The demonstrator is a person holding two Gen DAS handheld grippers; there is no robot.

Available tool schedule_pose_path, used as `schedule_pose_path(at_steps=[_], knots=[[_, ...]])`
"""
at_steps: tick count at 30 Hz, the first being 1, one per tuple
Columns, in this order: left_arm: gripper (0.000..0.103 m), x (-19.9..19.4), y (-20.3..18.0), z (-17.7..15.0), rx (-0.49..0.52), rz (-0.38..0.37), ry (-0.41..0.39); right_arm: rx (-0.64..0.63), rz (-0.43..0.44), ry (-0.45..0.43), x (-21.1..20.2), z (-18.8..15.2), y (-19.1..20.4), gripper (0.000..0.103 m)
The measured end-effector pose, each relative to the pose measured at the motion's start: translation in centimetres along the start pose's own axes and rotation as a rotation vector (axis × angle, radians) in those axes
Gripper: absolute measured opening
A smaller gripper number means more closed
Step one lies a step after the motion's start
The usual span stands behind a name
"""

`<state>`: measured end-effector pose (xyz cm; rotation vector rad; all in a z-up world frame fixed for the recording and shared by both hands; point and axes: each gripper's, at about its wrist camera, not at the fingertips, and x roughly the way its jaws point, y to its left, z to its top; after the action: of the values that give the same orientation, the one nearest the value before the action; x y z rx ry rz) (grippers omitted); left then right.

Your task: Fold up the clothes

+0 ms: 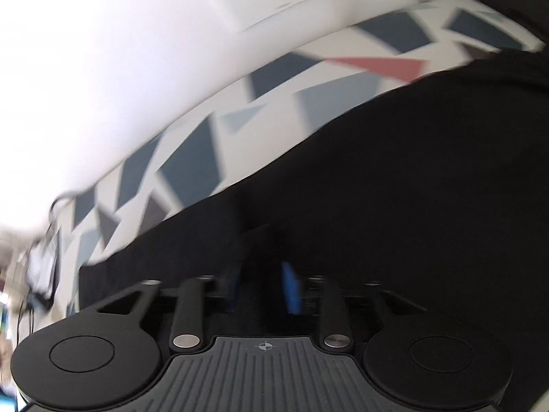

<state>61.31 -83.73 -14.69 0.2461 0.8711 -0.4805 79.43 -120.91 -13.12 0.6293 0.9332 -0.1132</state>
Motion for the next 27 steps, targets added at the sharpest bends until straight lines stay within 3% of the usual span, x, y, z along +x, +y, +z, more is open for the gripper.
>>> schedule_pose_path(at_steps=[6,13,19,21,23,27], knots=[[0.07,-0.2,0.4,0.0,-0.002,-0.006,-0.012,-0.081,0.108,0.055,-2.6,-0.9,-2.0,0.04],[0.07,-0.1,0.5,-0.1,-0.002,-0.018,-0.018,-0.178,0.287,0.204,-5.0,-4.7,-3.5,0.038],[0.07,-0.1,0.2,-0.2,0.017,-0.02,-0.022,-0.174,0.314,0.211,-4.2,-6.2,-2.6,0.037],[0.07,-0.2,0.1,-0.3,0.022,-0.02,-0.026,-0.19,0.319,0.195,-4.2,-6.3,-2.0,0.034],[0.07,-0.1,-0.1,-0.5,0.03,-0.013,-0.024,-0.213,0.33,0.165,-5.1,-6.3,-1.3,0.014],[0.07,0.0,-0.4,-0.6,0.053,0.007,-0.032,-0.259,0.351,0.104,-6.9,-6.2,-0.1,0.006]])
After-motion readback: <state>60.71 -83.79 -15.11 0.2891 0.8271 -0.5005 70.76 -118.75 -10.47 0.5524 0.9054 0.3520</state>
